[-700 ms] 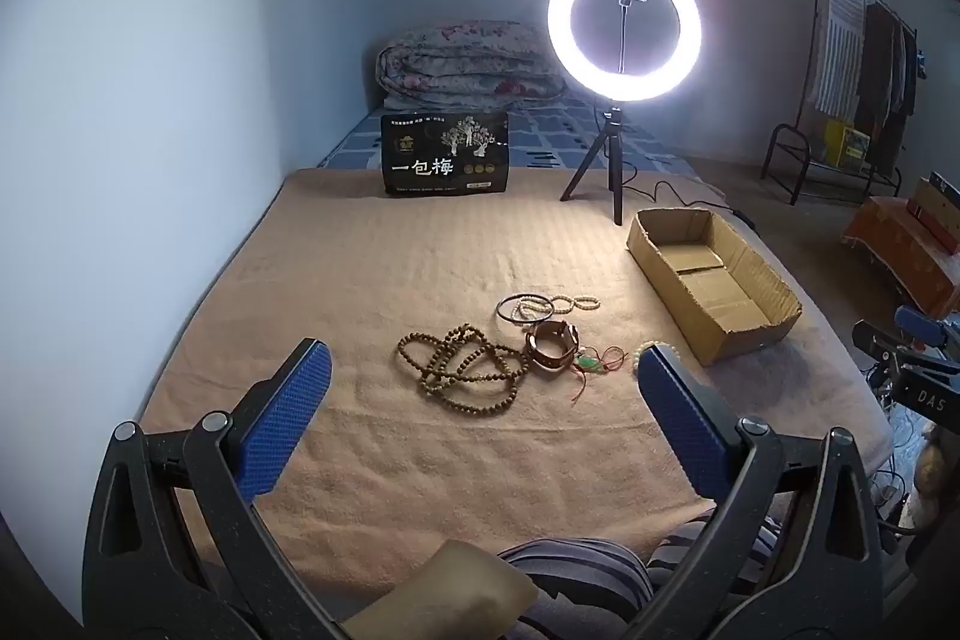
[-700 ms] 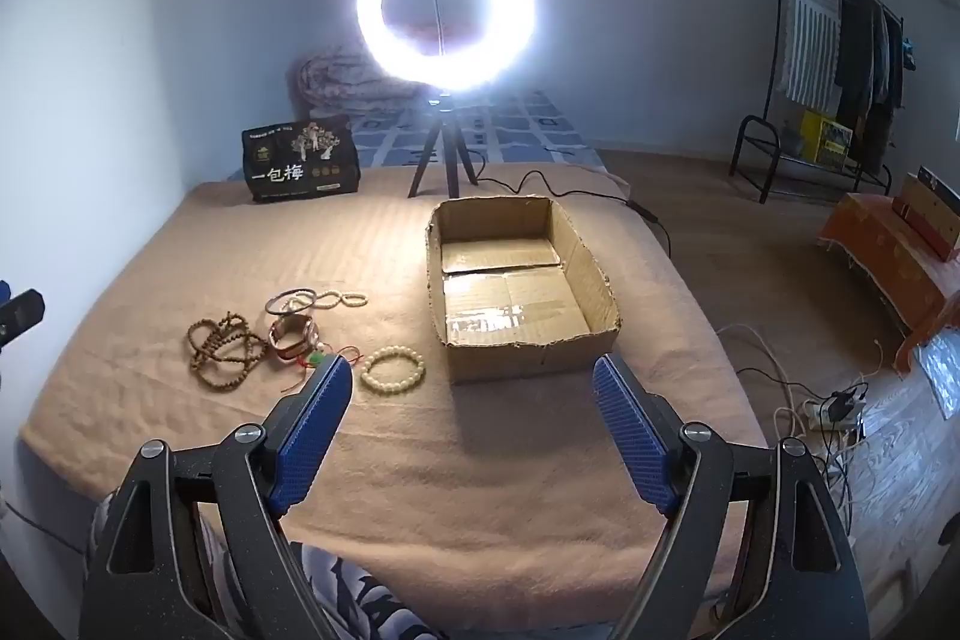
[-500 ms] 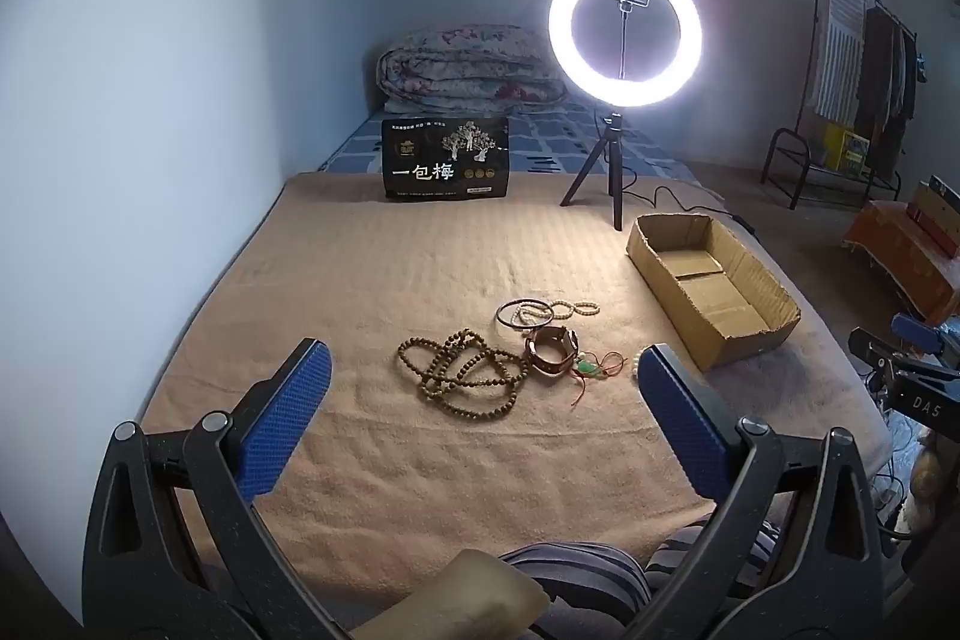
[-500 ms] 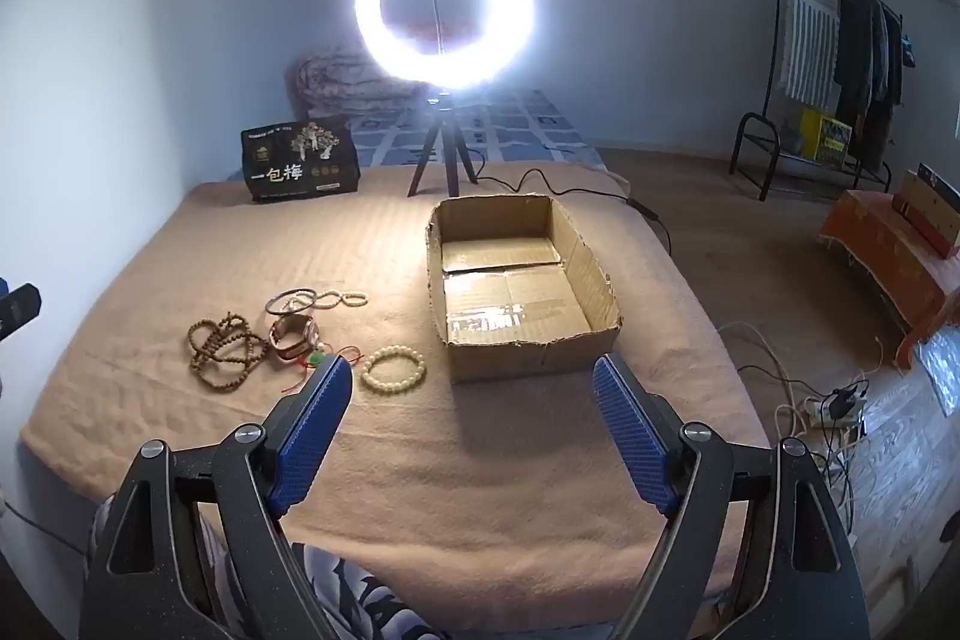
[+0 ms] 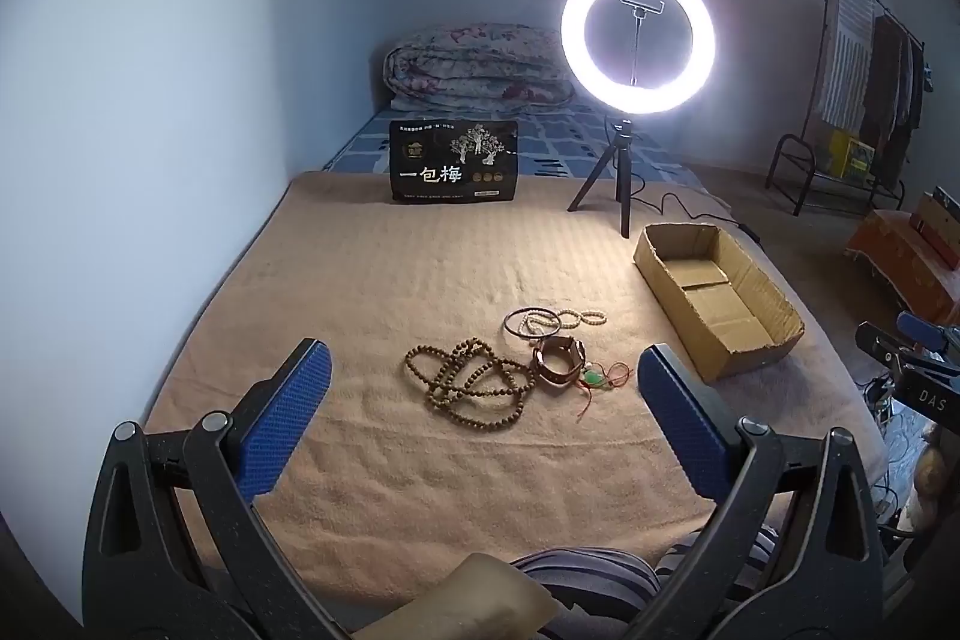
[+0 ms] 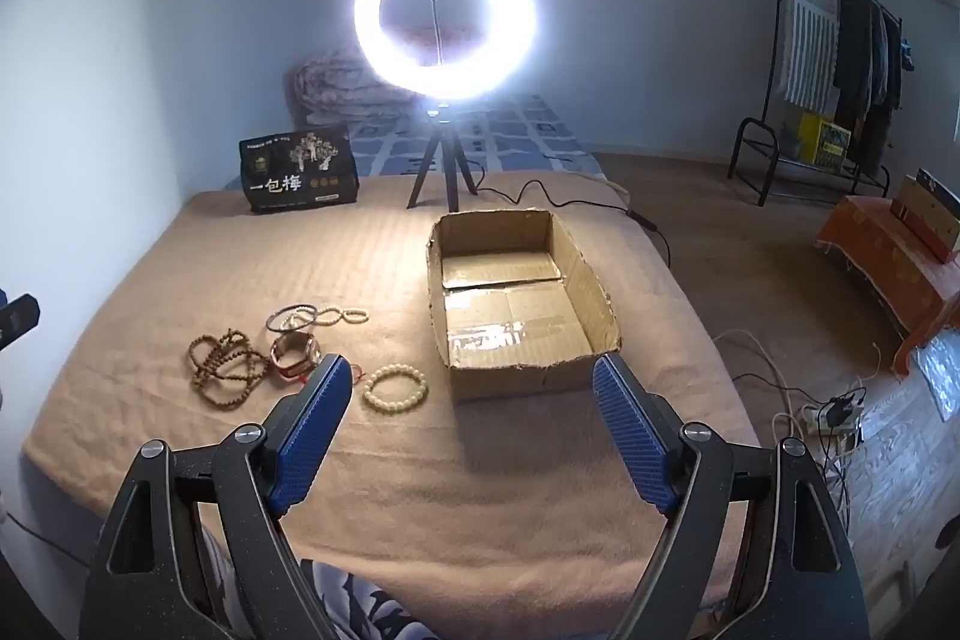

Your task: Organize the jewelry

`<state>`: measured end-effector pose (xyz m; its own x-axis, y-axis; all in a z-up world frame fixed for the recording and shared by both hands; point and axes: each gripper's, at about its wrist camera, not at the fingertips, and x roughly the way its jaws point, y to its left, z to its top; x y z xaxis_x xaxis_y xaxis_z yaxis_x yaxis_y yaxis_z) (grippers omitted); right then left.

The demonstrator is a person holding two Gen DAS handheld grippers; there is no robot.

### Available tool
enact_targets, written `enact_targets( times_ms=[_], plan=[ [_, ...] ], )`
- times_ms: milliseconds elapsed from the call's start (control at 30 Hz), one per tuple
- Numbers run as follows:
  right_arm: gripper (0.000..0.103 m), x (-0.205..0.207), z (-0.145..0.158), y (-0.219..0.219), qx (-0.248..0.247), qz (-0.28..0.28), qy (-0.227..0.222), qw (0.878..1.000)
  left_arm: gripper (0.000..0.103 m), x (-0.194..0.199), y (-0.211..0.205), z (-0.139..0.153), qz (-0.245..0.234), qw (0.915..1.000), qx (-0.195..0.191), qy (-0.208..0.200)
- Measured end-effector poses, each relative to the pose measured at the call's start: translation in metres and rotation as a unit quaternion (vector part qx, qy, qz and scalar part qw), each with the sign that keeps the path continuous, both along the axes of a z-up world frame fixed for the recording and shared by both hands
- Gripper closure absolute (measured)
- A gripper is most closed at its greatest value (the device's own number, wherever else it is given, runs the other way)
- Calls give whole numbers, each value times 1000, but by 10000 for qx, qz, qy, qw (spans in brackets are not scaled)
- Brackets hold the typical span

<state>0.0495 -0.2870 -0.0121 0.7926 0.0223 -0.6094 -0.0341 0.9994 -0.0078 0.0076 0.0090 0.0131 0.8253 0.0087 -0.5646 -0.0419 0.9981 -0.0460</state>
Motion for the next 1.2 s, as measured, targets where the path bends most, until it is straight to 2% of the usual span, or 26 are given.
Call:
enact_targets(
  times_ms=[1200],
  plan=[
    [20, 19, -1, -7, 148, -13, 106, 9998, 0, 21, -9, 1, -19, 9999, 103, 114]
  ],
)
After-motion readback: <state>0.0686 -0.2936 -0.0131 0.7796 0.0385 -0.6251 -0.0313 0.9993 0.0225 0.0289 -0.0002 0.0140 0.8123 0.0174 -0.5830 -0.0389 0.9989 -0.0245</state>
